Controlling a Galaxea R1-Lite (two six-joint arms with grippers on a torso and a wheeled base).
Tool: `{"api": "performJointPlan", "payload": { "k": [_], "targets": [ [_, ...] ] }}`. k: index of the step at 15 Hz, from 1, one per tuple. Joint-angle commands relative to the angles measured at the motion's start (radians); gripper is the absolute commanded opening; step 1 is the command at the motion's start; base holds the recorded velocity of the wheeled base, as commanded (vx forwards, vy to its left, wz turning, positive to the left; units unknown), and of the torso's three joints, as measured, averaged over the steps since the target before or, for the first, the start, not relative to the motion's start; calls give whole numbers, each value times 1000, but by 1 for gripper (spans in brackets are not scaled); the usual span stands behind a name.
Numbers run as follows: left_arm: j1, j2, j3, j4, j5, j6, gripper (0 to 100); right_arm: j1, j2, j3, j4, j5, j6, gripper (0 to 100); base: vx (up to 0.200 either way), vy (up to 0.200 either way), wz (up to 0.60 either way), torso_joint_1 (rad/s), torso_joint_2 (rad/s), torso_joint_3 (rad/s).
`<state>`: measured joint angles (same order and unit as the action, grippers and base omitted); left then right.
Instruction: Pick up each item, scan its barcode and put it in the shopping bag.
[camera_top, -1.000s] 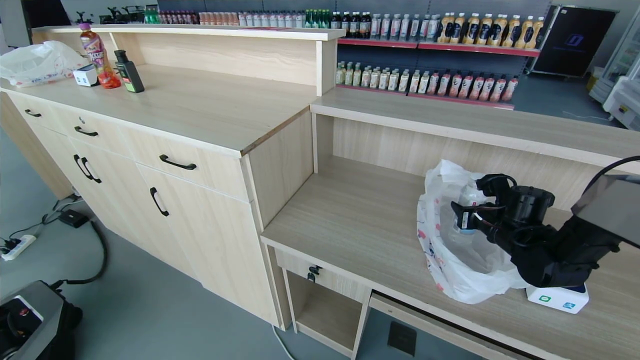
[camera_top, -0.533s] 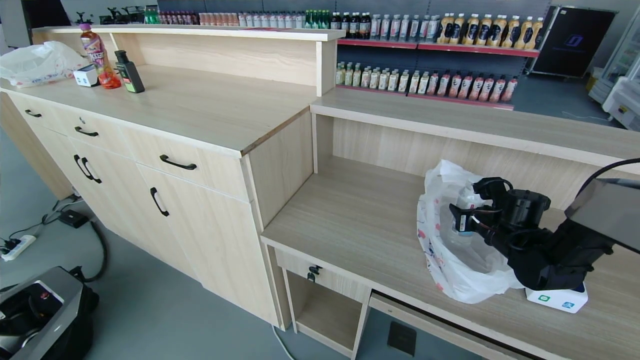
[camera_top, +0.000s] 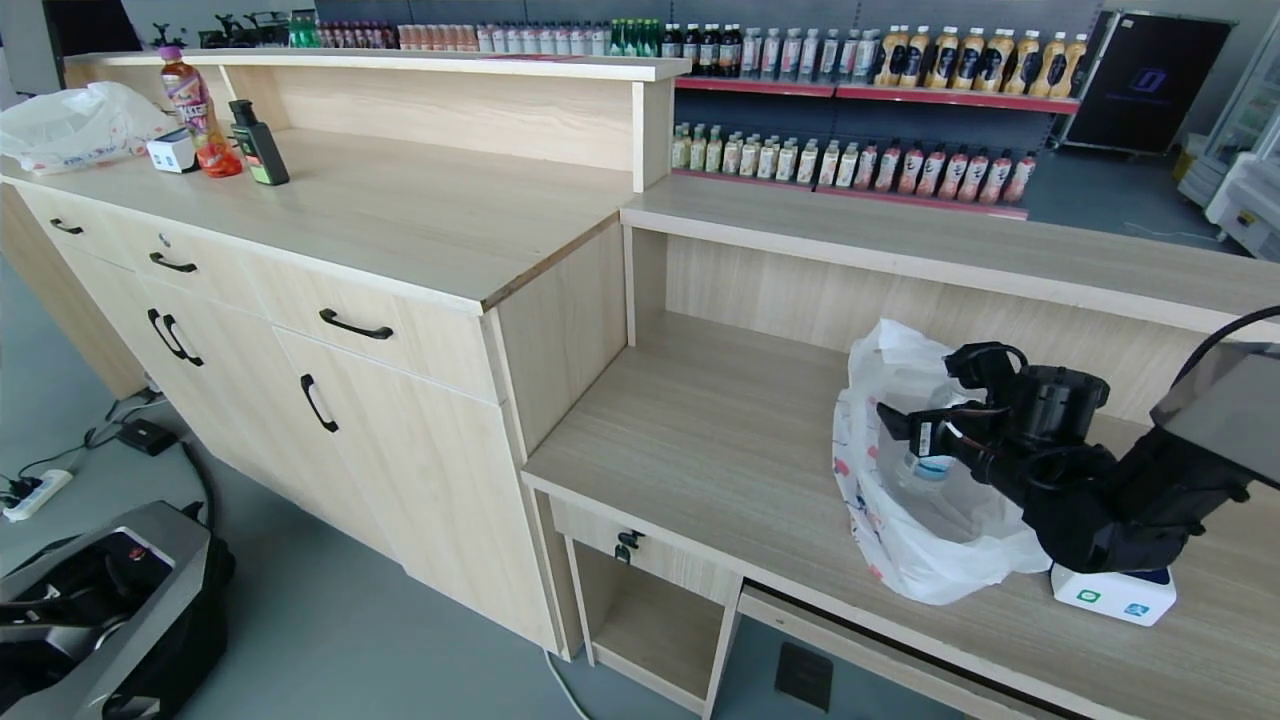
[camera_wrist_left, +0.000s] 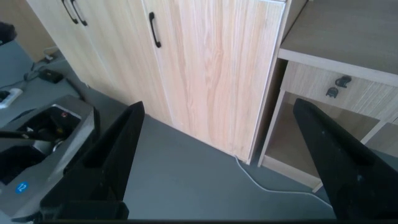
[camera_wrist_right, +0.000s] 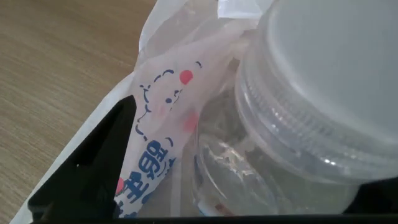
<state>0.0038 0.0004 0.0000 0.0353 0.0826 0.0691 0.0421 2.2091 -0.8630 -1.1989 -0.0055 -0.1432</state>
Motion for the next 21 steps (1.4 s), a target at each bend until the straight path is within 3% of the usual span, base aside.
{"api": "performJointPlan", "payload": {
  "k": [1, 6, 8, 10, 11, 12, 13, 15, 16, 17, 19, 21],
  "targets": [
    [1, 0, 0, 0, 0, 0, 100, -5, -189, 47, 70, 18, -55, 100, 0, 0, 0, 0, 0, 0],
    [1, 0, 0, 0, 0, 0, 100, -11, -600, 220, 242, 4, -145, 100, 0, 0, 0, 0, 0, 0],
    [1, 0, 0, 0, 0, 0, 100, -79, -844, 297, 369, -4, -251, 100, 0, 0, 0, 0, 0, 0],
    [1, 0, 0, 0, 0, 0, 100, -203, -997, 312, 503, -7, -365, 100, 0, 0, -600, -2, 2, 5],
    [1, 0, 0, 0, 0, 0, 100, -284, -1080, 266, 634, -4, -394, 100, 0, 0, -600, -7, -2, 7],
    [1, 0, 0, 0, 0, 0, 100, -303, -1089, 245, 665, -7, -389, 100, 0, 0, -600, -7, 7, 7],
    [1, 0, 0, 0, 0, 0, 100, -378, -1100, 167, 791, -11, -331, 100, 0, 0, -600, 12, 12, 2],
    [1, 0, 0, 0, 0, 0, 100, -442, -1076, 93, 901, -11, -268, 100, 0, 0, -600, 0, 0, 5],
    [1, 0, 0, 0, 0, 0, 100, -533, -1019, 9, 1041, 1, -219, 100, 0, 0, -600, 2, -17, 2],
    [1, 0, 0, 0, 0, 0, 100, -544, -959, -54, 1102, 1, -202, 100, 0, 0, -600, -2, 2, 2],
    [1, 0, 0, 0, 0, 0, 100, -556, -819, -134, 1099, 13, -125, 100, 0, 0, -300, 1, 1, 1],
    [1, 0, 0, 0, 0, 0, 100, -567, -649, -240, 1000, 116, -136, 100, 0, 0, 0, 0, 0, 0]
  ]
}}
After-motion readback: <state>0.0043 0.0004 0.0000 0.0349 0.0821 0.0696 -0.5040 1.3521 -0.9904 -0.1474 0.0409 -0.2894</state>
